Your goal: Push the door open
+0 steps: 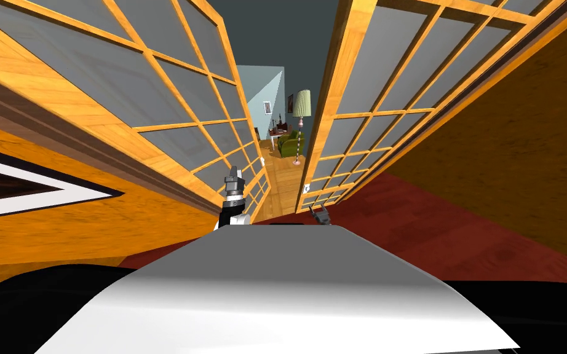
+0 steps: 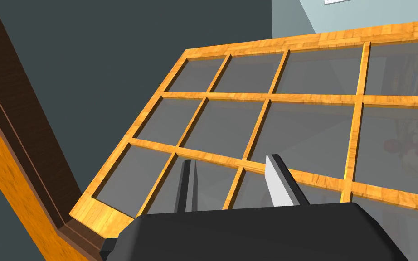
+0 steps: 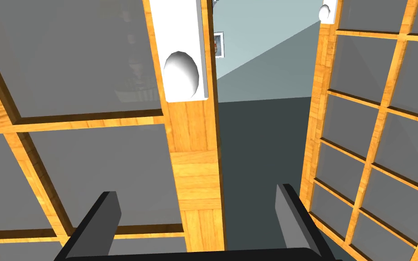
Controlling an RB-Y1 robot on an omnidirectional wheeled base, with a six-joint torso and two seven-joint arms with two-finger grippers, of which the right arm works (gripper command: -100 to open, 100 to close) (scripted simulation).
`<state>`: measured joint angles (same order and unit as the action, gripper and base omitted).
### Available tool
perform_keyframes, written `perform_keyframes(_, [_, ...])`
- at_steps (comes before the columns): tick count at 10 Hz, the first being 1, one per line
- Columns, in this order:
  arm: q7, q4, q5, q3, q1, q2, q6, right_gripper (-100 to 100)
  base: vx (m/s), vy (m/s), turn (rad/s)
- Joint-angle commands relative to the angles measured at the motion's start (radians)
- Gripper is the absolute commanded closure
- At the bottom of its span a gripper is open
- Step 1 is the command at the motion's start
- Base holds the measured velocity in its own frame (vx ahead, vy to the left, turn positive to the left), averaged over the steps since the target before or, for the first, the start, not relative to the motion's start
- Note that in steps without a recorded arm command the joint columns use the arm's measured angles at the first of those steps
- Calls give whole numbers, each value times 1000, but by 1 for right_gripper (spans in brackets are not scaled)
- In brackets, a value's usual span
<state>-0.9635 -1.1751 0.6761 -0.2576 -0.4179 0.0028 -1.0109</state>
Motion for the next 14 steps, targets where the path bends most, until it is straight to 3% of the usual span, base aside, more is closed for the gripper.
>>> perform_keyframes(1, [-29,24,17,-7,2,13,-10,-100,99,-112,68])
perform_keyframes(4, [-74,69,45,-20,6,39,-28,-100,86,-92,57])
perform_keyframes(5, [-59,56,38,-17,4,30,-22,-100,44,-39,16])
perform_keyframes(6, [-66,64,37,-18,12,-1,-19,-100,106,6,20])
perform_keyframes(9, [-74,77,33,-20,30,-22,-8,-100,196,39,23])
perform_keyframes(11, [-80,87,30,-20,43,-6,0,-100,183,30,24])
perform_keyframes(13, [-85,95,27,-21,53,32,6,-100,163,42,3])
perform_keyframes(14, [-84,93,29,-20,51,21,4,-100,67,22,-4])
